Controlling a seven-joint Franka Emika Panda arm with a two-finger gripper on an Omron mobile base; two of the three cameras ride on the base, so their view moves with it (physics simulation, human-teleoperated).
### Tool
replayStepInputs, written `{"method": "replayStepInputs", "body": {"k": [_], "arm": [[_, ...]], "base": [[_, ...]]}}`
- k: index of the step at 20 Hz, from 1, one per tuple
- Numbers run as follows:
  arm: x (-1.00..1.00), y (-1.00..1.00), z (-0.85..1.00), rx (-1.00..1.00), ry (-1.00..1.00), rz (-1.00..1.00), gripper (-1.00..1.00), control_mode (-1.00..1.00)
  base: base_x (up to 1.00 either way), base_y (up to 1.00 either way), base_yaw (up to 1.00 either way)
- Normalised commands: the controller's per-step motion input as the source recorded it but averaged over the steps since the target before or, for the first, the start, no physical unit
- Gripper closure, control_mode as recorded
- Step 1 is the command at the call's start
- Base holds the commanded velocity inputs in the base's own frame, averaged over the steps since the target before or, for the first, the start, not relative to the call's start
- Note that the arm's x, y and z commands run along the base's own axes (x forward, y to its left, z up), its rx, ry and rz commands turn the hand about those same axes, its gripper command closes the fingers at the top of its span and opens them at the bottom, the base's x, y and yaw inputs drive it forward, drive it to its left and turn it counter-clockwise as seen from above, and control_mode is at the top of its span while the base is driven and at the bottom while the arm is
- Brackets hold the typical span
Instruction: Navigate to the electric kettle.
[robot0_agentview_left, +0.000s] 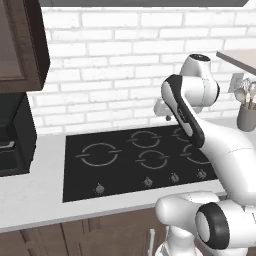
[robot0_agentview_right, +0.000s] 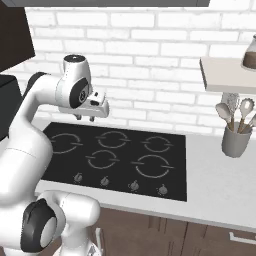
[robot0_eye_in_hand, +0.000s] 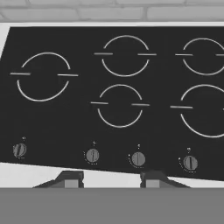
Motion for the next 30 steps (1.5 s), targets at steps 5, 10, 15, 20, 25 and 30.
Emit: {"method": "replayStepInputs", "body": {"k": [5, 10, 15, 20, 25, 30], "arm": [[-0.45, 0.0, 0.0, 0.0, 0.01, 0.0, -1.0, -1.0], [-0.97, -0.01, 0.0, 0.05, -0.01, 0.0, -1.0, -1.0], [-0.78, 0.0, 0.0, 0.02, -0.02, -0.01, -1.0, -1.0], [-0.5, 0.0, 0.0, 0.0, 0.0, 0.0, -1.0, -1.0], [-0.13, 0.0, 0.0, 0.0, 0.0, 0.0, -1.0, 1.0], [0.0, 0.0, 0.0, 0.0, 0.0, 0.0, -1.0, 1.0]], "base": [[0.0, 0.0, 0.0], [0.0, 0.0, 0.0], [0.0, 0.0, 0.0], [0.0, 0.0, 0.0], [-0.25, 0.0, 0.0], [-0.96, 0.0, 0.0]]}}
